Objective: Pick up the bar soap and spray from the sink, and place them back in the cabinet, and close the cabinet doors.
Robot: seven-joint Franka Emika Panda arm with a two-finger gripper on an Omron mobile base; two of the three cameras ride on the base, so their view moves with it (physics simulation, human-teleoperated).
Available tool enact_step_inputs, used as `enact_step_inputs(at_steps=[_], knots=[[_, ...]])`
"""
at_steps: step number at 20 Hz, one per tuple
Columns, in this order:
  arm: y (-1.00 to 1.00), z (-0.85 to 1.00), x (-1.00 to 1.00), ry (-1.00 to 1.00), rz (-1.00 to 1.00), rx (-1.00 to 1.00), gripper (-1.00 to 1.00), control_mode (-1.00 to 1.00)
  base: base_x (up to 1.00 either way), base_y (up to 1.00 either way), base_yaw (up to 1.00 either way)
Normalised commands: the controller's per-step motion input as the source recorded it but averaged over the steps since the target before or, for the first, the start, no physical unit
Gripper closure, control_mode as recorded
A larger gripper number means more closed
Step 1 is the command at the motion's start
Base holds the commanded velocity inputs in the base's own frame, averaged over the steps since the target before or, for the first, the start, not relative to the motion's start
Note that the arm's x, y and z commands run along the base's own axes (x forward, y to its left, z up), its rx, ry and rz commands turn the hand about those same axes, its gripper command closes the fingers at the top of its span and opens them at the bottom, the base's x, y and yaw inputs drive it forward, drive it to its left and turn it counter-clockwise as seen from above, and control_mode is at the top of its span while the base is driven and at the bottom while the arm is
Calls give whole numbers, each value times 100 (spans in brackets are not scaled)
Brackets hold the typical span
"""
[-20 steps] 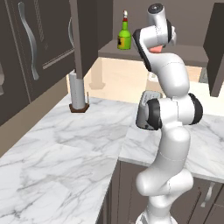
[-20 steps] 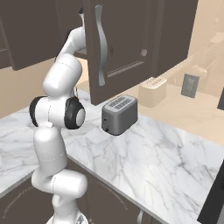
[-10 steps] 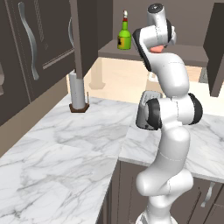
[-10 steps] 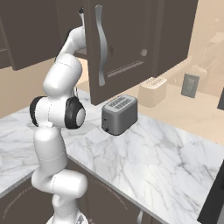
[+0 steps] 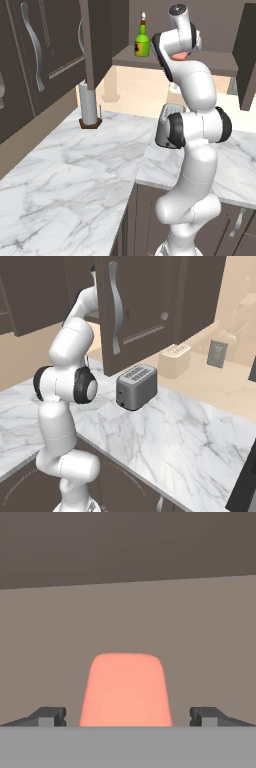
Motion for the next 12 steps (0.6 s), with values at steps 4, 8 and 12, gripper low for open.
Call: enact_step_inputs(at_steps=[4, 8, 12], knots=[[0, -15, -18, -1, 0, 0, -100, -100, 0, 0, 0], [0, -5, -25, -4, 0, 0, -100, -100, 0, 0, 0], [0, 0, -36, -5, 0, 0, -100, -100, 0, 0, 0]])
